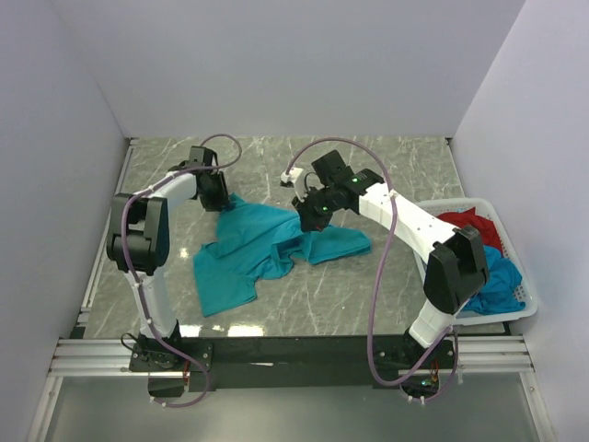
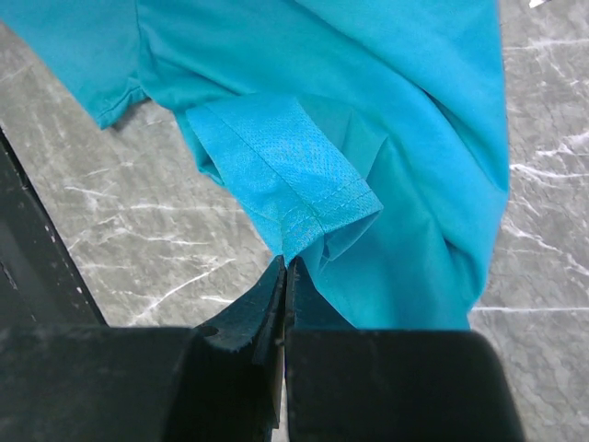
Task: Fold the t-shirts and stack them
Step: Flatten the tshirt out
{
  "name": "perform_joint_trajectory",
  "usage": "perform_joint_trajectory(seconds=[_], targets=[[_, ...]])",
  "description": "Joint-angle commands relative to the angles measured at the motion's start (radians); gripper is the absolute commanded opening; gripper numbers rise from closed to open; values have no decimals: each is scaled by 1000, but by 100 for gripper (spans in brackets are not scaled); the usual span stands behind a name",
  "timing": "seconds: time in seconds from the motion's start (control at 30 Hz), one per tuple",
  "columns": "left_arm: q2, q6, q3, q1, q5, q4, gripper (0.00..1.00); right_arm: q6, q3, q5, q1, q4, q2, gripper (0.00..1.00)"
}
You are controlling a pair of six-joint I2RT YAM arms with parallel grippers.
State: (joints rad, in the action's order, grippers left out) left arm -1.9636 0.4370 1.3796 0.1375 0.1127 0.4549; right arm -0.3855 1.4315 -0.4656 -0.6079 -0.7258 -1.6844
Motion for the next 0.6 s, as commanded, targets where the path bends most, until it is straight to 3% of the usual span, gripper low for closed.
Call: perform_joint_trajectory(seconds=[0.0,0.1,0.3,0.57], targets=[[-26,-18,41,17,56,10,38,8,-5,-30,2,14,57,0],[-47,-18,62,25,64,24,31,7,-3,-24,17,9,71,0],[-12,-15,130,24,30,30,0,4,58,-8,109,-27,98,0],[86,37,347,8,5,22,0,-16,340,33,244,-121,77,0]])
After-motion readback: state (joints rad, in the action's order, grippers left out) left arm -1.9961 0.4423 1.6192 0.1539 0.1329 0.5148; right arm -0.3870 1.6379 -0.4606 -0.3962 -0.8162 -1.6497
